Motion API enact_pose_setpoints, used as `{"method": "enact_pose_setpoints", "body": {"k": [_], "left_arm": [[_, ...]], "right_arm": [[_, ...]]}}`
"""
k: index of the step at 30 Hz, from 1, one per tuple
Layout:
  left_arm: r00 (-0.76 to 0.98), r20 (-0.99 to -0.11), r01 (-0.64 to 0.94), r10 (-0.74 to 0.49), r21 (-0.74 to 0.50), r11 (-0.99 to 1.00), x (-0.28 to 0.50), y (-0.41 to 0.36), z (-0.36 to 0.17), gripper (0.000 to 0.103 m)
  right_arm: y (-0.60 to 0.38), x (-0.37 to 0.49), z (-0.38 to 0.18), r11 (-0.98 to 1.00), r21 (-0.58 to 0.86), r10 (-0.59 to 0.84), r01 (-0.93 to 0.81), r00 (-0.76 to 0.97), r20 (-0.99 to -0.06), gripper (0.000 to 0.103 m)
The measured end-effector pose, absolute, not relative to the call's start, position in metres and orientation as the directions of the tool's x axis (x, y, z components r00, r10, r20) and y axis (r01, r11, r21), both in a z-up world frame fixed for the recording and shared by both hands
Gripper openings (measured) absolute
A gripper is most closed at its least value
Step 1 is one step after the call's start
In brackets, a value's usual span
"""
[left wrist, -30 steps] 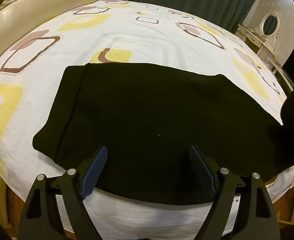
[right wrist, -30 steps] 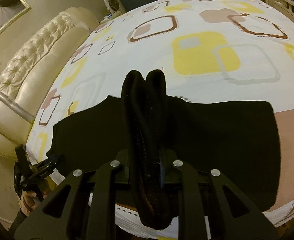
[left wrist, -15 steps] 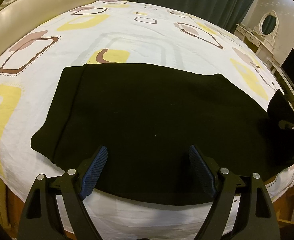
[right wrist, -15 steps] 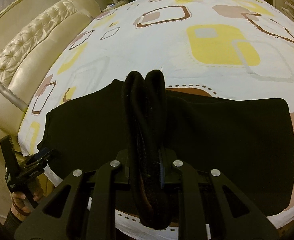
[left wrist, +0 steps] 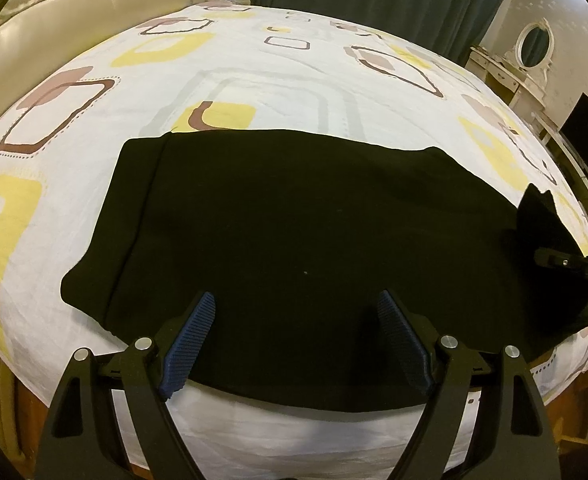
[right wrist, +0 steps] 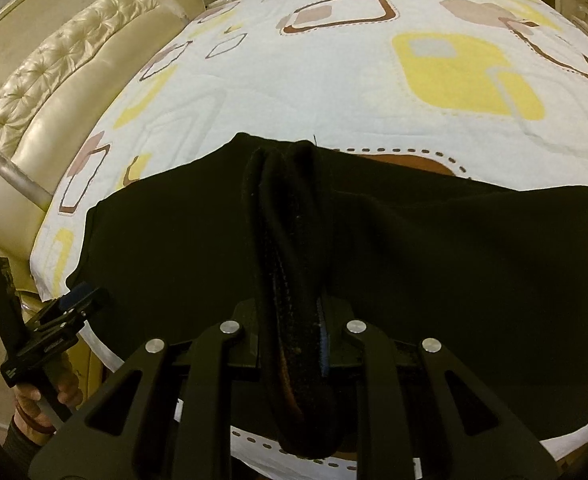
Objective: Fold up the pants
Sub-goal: 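Lower the folded end onto the pants with the right gripper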
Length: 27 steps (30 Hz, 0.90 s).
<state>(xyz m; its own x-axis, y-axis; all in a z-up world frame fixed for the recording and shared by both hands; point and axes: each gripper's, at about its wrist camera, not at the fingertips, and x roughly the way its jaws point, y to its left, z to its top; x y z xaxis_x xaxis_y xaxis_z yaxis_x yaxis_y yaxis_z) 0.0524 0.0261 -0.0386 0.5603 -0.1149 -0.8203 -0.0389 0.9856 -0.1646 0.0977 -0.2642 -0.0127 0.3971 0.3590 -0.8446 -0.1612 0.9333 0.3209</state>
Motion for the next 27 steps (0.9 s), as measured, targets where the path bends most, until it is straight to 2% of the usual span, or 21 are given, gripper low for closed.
{"method": "enact_pose_setpoints", "body": {"k": [9,17,27], "left_arm": [[0.56,-0.82,-0.037,-0.119,-0.168,0.985,0.053,0.027,-0.038,0.082],[0.559,-0.82,-0.037,-0.121,-0.171,0.985,0.053,0.026,-0.037,0.082],[0.56,-0.819,-0.027,-0.124,-0.168,0.985,0.052,0.023,-0.037,0.082]], "right_arm": [[-0.249,0.103,-0.021,0.935,0.317,0.354,-0.158,0.383,-0.853,0.018],[-0.246,0.099,-0.027,0.914,0.379,0.405,-0.144,0.369,-0.837,0.03],[-0.228,0.079,-0.027,0.877,0.445,0.48,-0.18,0.335,-0.811,0.032]]}}
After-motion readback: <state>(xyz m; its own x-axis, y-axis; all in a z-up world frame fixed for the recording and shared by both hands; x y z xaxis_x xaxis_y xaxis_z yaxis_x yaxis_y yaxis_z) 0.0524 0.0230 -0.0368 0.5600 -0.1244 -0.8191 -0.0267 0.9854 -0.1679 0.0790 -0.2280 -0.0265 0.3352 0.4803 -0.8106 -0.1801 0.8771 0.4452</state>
